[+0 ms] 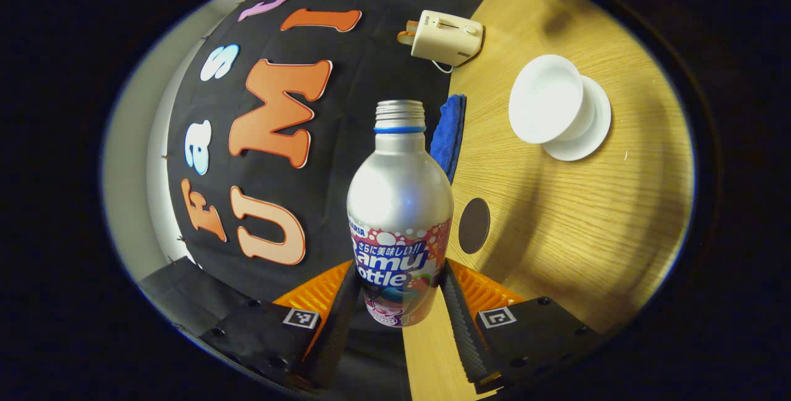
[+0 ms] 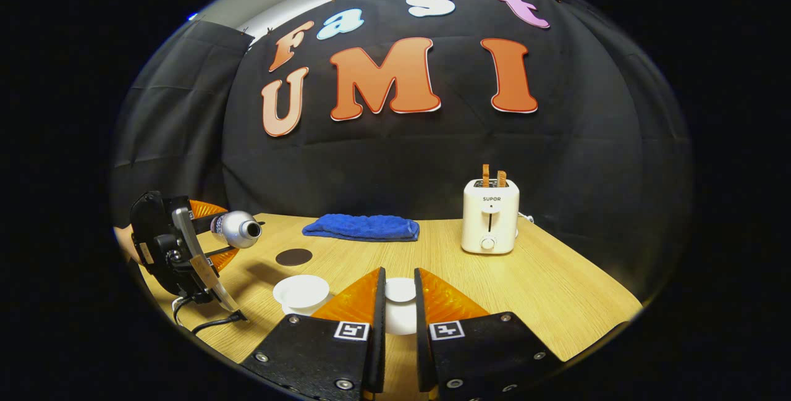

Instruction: Open the teacup lid with one hand, grasp the water bottle and pour water into the teacup with the other hand; after pouring, place the water bottle on the coaster and then close the teacup lid.

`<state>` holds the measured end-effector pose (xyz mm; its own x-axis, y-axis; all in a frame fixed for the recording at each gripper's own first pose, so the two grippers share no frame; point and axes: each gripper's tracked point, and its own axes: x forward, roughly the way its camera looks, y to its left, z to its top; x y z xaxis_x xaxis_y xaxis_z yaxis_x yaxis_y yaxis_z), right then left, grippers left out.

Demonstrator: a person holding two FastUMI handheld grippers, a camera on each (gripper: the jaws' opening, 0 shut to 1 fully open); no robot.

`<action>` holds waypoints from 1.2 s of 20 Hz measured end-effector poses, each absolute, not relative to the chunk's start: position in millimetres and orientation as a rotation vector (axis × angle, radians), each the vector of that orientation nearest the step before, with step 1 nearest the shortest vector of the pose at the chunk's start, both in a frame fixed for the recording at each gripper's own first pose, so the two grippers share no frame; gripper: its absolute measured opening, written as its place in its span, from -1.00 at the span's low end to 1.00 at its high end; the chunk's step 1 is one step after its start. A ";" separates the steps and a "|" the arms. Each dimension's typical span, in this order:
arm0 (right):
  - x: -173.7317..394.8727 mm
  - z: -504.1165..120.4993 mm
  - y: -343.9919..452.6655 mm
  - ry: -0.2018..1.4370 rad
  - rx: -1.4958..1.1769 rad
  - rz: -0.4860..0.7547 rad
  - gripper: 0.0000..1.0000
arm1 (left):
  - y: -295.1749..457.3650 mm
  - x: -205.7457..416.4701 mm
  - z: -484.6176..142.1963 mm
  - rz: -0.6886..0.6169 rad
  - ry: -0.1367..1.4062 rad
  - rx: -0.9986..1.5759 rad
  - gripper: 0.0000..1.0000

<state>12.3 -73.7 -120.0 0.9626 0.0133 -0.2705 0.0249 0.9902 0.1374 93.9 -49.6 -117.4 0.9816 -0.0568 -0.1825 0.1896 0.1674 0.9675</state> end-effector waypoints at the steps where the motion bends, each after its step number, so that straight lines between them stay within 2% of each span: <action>1: 12.0 -120.6 -75.3 0.275 0.141 -0.010 -0.57 | -50.6 93.3 -118.3 -0.186 0.101 1.411 0.58; 2: 11.8 -120.5 -77.3 0.272 0.141 -0.015 -0.57 | -49.5 95.0 -121.6 -0.193 0.102 1.426 0.49; 3: 11.4 -121.6 -80.1 0.272 0.142 -0.023 -0.57 | -48.3 96.0 -123.9 -0.195 0.103 1.454 0.66; 4: 10.6 -125.1 -83.2 0.277 0.146 -0.026 -0.58 | -49.3 96.6 -123.7 -0.197 0.093 1.485 0.65; 5: 10.0 -128.2 -85.7 0.286 0.153 -0.032 -0.57 | -49.8 98.5 -121.7 -0.198 0.084 1.514 0.51; 7: 8.3 -131.8 -90.4 0.291 0.152 -0.044 -0.57 | -53.4 100.2 -119.7 -0.203 0.065 1.558 0.65; 9: 7.1 -131.5 -95.0 0.290 0.144 -0.054 -0.58 | -56.4 100.2 -110.8 -0.198 0.032 1.605 0.65; 10: 6.5 -131.4 -95.2 0.289 0.147 -0.053 -0.58 | -58.9 100.0 -105.8 -0.196 0.017 1.625 0.58; 11: 6.1 -130.8 -94.6 0.289 0.149 -0.052 -0.57 | -59.9 99.1 -102.0 -0.199 0.002 1.642 0.63; 12: 6.0 -130.0 -95.4 0.287 0.148 -0.055 -0.58 | -62.7 100.6 -98.2 -0.197 -0.010 1.661 0.52; 14: 5.1 -129.9 -96.8 0.282 0.138 -0.060 -0.58 | -65.7 99.2 -88.7 -0.192 -0.034 1.712 0.58; 15: 4.6 -130.1 -97.4 0.281 0.133 -0.061 -0.57 | -63.9 97.9 -86.9 -0.191 -0.040 1.732 0.52; 16: 4.5 -129.9 -97.6 0.282 0.132 -0.064 -0.57 | -63.4 98.5 -85.5 -0.192 -0.039 1.751 0.58; 17: 3.9 -129.7 -97.7 0.283 0.132 -0.063 -0.57 | -63.0 98.1 -83.7 -0.191 -0.040 1.770 0.51; 19: 2.0 -128.6 -99.0 0.281 0.135 -0.066 -0.58 | -63.1 100.6 -80.3 -0.191 -0.046 1.810 0.63; 20: 1.6 -128.8 -98.4 0.278 0.137 -0.065 -0.57 | -63.3 99.5 -81.7 -0.198 -0.036 1.816 0.63; 21: 1.7 -127.9 -99.4 0.273 0.142 -0.069 -0.58 | -61.3 100.2 -82.0 -0.201 -0.031 1.822 0.51; 22: 0.4 -128.8 -100.3 0.274 0.151 -0.066 -0.58 | -63.4 101.1 -80.5 -0.208 -0.038 1.837 0.51; 24: -0.4 -130.7 -104.4 0.276 0.157 -0.078 -0.57 | -66.7 99.1 -78.7 -0.212 -0.052 1.863 0.65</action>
<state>-0.4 -104.4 -130.7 0.9593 -0.0554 -0.2768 0.0983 0.9847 0.1438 99.1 -66.7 -78.7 0.9824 -0.1438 -0.1194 0.0718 -0.2995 0.9514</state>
